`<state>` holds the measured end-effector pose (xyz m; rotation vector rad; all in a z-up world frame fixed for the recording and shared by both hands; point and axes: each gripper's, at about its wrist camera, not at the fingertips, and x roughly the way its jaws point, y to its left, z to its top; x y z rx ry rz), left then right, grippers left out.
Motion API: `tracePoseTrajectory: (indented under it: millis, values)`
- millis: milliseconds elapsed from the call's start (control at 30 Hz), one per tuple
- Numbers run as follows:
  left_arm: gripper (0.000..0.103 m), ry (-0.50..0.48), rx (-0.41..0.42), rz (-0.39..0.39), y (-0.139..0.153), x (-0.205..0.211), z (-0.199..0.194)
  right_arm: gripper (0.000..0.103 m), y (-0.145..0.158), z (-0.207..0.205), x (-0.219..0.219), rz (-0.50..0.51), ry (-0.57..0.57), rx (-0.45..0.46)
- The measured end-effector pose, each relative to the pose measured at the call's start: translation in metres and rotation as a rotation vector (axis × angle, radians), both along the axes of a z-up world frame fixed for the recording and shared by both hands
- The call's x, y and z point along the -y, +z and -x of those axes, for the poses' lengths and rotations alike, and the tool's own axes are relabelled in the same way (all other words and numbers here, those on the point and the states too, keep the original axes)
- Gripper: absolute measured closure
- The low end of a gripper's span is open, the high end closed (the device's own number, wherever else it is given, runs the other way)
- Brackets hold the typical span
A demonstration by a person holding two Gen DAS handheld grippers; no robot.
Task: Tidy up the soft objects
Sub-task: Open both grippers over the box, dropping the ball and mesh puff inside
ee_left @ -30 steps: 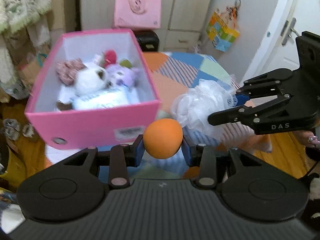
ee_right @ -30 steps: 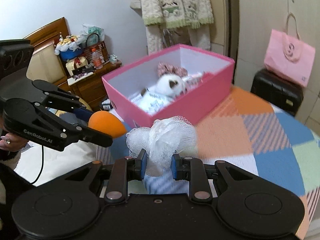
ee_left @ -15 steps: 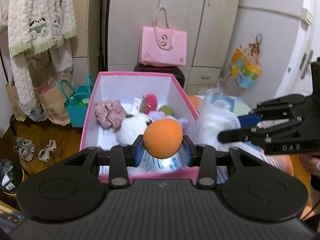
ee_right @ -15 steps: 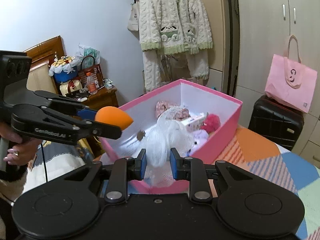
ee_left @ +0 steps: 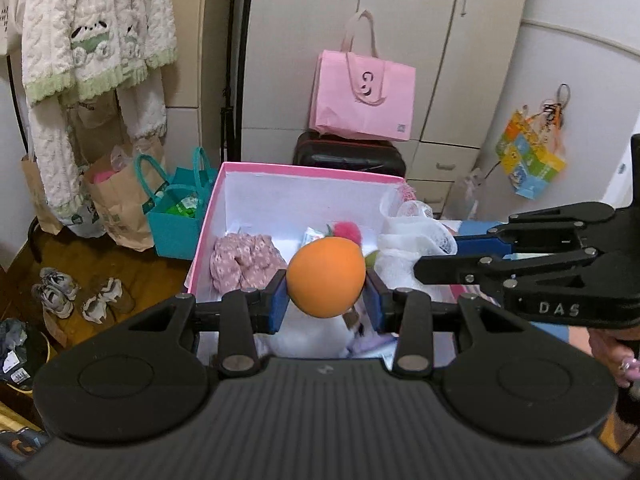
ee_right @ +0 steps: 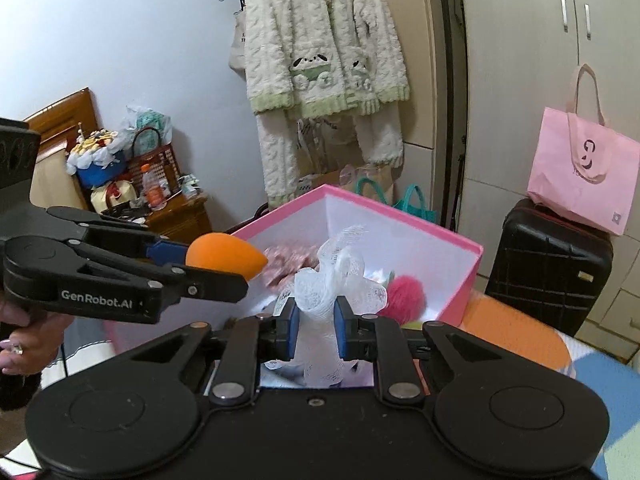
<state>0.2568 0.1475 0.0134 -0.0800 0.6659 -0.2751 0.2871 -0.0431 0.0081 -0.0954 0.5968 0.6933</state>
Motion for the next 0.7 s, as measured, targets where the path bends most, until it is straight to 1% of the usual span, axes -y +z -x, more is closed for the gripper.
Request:
tracePoseTrajectory:
  millis: [100,267,300,333,433,467,533,567,633,700]
  values:
    - [0.064,0.017,-0.033,0.014,-0.005,-0.001,-0.023,0.082,-0.007,-0.017,-0.007,0.020,-0.020,0.007]
    - [0.064,0.019,-0.090,0.032,-0.012,0.001,-0.048,0.082,-0.021,-0.041,-0.014,0.042,-0.039,-0.015]
    - [0.064,0.026,-0.098,0.033,-0.014,0.002,-0.052,0.080,-0.024,-0.044,-0.015,0.049,-0.036,-0.022]
    - [0.064,0.036,-0.104,0.028,-0.015,0.003,-0.056,0.078,-0.026,-0.046,-0.015,0.051,-0.038,-0.029]
    - [0.063,0.061,-0.109,0.032,-0.018,0.004,-0.066,0.065,-0.029,-0.049,-0.016,0.057,-0.052,-0.022]
    - [0.061,0.060,-0.113,0.034,-0.018,0.003,-0.068,0.065,-0.030,-0.048,-0.016,0.059,-0.055,-0.017]
    - [0.060,0.052,-0.119,0.046,-0.019,0.003,-0.068,0.064,-0.030,-0.046,-0.015,0.056,-0.058,-0.012]
    - [0.056,0.050,-0.115,0.050,-0.018,0.003,-0.066,0.064,-0.030,-0.043,-0.014,0.053,-0.058,-0.008]
    - [0.049,0.042,-0.101,0.046,-0.017,0.001,-0.061,0.058,-0.027,-0.038,-0.012,0.056,-0.061,0.011]
    - [0.047,0.045,-0.095,0.050,-0.015,-0.001,-0.054,0.048,-0.024,-0.027,-0.010,0.080,-0.074,0.057]
